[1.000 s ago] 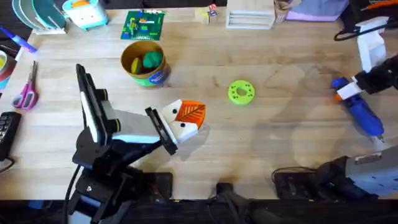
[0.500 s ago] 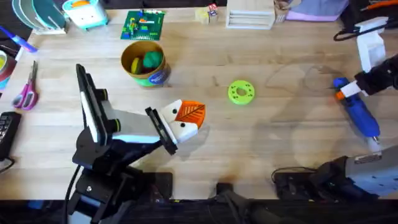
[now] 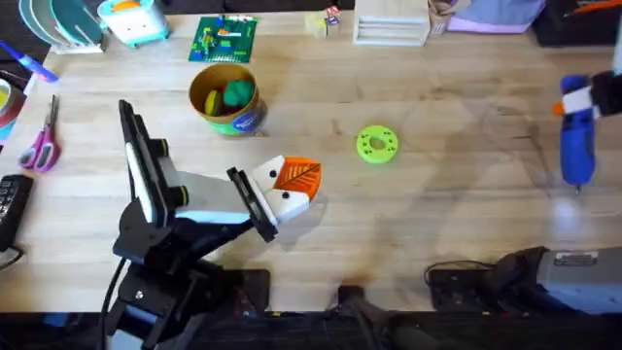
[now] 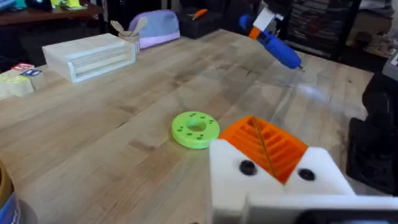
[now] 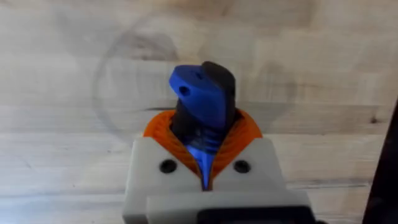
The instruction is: Pick up the gripper from the table and insert it into the empty holder that is missing its gripper. Then pick up a screw, insert it into the mounting hole, and use the screwdriver to tighten it. Finally, clean up the table by picking up the vegetable and placing it into the bucket.
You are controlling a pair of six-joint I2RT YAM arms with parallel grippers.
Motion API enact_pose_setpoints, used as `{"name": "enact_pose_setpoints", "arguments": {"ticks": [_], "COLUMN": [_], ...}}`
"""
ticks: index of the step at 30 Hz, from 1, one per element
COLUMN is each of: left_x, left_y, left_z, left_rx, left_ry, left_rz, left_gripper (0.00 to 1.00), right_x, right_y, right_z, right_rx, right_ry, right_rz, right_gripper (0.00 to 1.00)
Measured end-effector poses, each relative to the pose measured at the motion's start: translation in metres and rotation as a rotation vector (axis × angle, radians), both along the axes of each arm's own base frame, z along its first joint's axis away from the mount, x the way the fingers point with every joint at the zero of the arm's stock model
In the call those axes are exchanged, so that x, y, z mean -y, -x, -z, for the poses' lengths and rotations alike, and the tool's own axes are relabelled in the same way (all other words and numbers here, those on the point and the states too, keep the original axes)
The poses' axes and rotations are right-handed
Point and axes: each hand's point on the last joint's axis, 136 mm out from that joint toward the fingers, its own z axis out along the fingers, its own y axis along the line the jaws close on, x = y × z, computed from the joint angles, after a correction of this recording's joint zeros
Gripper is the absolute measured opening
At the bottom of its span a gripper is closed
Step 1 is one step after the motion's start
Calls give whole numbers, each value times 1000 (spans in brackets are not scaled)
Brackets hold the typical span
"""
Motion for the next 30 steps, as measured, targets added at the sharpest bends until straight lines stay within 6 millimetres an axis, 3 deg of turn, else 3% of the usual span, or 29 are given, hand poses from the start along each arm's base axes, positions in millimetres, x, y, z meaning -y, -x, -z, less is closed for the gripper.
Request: {"name": "enact_pose_setpoints", "arguments": {"ticks": [6,14,19,24,30], "left_x": [0,-2,-2,-2,-2], "left_y": [-1,-3,-3,-3,-3], "left_z": [0,0,0,0,0], "left_rx": [0,1,1,1,1], "left_ry": [0,-1,-1,-1,-1], "left_rz": [-5,-18,-22,-22,-23], "left_gripper": [8,8,8,8,8], "right_x": [-23,-64,-107,-158,-253], "right_y": [-10,10,19,11,15], "right_z": [-88,-166,-176,-184,-192], "right_rx": [295,542,661,871,1020], "right_ry": [-34,-91,-136,-254,-493], "right_rz": [88,144,88,-25,-283], "right_gripper": [26,26,26,26,26]}}
